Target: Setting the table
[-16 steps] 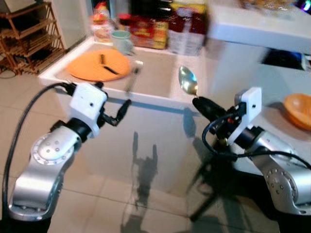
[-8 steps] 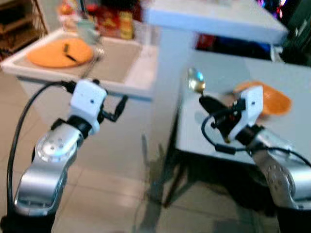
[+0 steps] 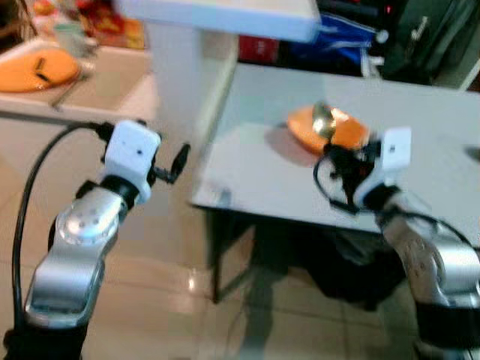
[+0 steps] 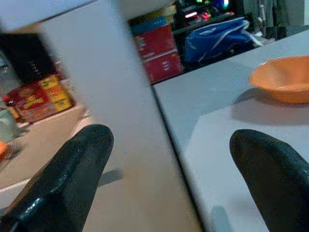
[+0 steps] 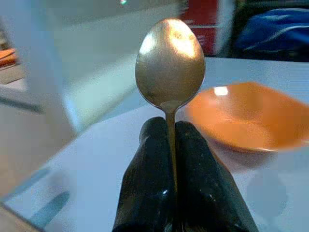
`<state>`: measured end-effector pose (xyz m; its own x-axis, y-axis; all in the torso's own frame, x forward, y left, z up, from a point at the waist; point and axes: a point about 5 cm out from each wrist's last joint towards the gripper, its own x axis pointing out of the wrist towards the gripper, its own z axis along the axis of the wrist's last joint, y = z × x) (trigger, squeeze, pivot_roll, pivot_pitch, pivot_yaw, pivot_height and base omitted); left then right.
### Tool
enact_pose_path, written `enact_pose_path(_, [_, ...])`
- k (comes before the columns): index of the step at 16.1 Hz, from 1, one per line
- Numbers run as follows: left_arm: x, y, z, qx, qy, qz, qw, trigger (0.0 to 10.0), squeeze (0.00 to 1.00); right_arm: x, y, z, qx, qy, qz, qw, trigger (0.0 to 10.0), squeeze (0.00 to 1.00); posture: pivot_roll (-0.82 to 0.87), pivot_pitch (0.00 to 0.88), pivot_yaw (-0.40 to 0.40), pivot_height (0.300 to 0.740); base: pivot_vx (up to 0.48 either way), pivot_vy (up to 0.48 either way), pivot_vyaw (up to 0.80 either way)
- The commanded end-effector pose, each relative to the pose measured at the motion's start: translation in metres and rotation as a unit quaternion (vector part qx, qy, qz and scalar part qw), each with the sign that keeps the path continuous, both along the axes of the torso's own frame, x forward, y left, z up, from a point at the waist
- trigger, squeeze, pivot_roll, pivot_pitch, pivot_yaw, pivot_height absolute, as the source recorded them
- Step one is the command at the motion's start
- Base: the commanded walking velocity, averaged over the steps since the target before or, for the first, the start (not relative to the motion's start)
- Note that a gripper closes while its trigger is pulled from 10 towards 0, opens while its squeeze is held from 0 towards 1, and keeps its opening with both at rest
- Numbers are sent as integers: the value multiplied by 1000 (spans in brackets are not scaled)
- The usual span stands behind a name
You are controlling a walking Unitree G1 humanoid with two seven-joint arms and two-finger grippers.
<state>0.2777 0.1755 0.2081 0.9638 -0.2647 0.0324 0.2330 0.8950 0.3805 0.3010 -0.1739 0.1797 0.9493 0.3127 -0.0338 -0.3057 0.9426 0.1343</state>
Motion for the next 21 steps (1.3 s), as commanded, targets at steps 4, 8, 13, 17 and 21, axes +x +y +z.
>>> enact_pose_path(4, [4, -2, -1, 16, -6, 18, 1000, 10000, 0, 3, -8, -12, -10, 31, -49, 998, 10000, 0, 52, 22, -6, 740, 0, -480, 0])
enact_pose_path(8, [9, -7, 1, -14, -6, 22, 1000, 10000, 0, 11, 2, -16, -7, 40, -47, 998, 10000, 0, 53, 27, -4, 740, 0, 0, 0])
enact_pose_path(13, [6, -15, -4, -29, 12, -2, 1000, 10000, 0, 9, 13, -22, 13, 54, -23, 998, 10000, 0, 59, 23, -10, 740, 253, 0, -391])
enact_pose_path(17, [6, -12, -3, -25, 11, 2, 1000, 10000, 0, 10, 19, -28, 2, 64, -5, 998, 10000, 0, 64, 17, -13, 740, 461, 0, -400])
enact_pose_path(21, [4, -11, -4, -23, 11, 4, 1000, 10000, 0, 9, 28, -29, -1, 65, 33, 997, 10000, 0, 68, 15, -18, 740, 457, 0, 0])
